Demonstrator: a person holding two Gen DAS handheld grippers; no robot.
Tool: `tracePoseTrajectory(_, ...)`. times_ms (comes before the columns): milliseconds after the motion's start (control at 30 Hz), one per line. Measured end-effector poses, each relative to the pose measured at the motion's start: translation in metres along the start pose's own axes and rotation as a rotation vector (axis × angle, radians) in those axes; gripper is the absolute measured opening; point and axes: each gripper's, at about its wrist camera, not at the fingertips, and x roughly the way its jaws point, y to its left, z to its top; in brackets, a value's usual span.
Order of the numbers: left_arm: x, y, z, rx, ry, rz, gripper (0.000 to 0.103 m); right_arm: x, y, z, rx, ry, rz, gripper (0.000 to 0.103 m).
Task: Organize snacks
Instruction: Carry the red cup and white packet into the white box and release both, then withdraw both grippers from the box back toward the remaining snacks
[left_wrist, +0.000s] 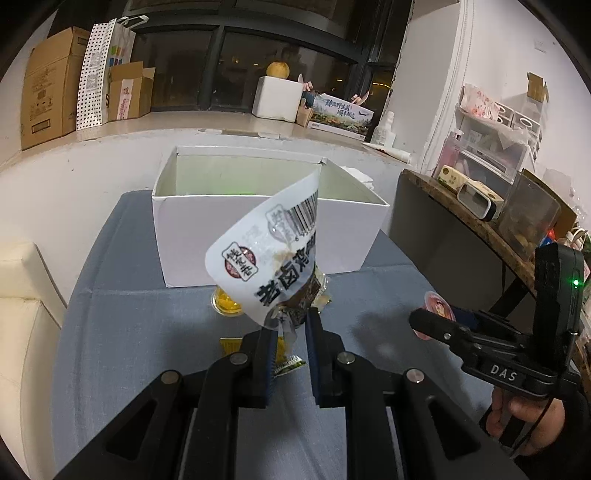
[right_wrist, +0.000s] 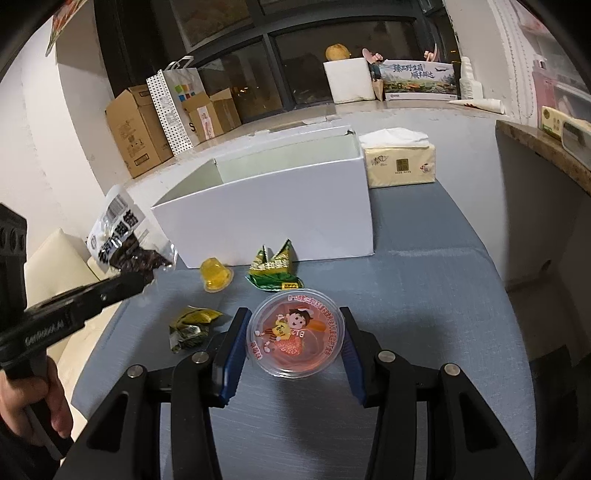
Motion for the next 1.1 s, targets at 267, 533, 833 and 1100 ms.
tracePoseTrajectory(267, -0.006, 0.0, 0.03, 0.018, -0.043, 0.018, 0.017, -0.005, 0.011, 0.039, -0.034, -0.057, 0.024, 0.05)
tracePoseTrajectory(533, 0.017, 0.005, 0.098, 0.053, -0.077, 0.045, 0.017, 0.016, 0.019, 0.12, -0.091, -0.109, 0.016, 0.05)
tracePoseTrajectory(833, 0.08, 0.025, 0.15, 0.078, -0.028, 0.089, 0.017, 0.08, 0.009, 0.173, -0.082, -0.052, -0.006, 0.05)
tracePoseTrajectory(1100, 0.109, 0.046, 0.153, 0.043, 0.018, 0.13, 0.103, 0.112, -0.013, 0.19, -0.029, -0.033, -0.069, 0.103)
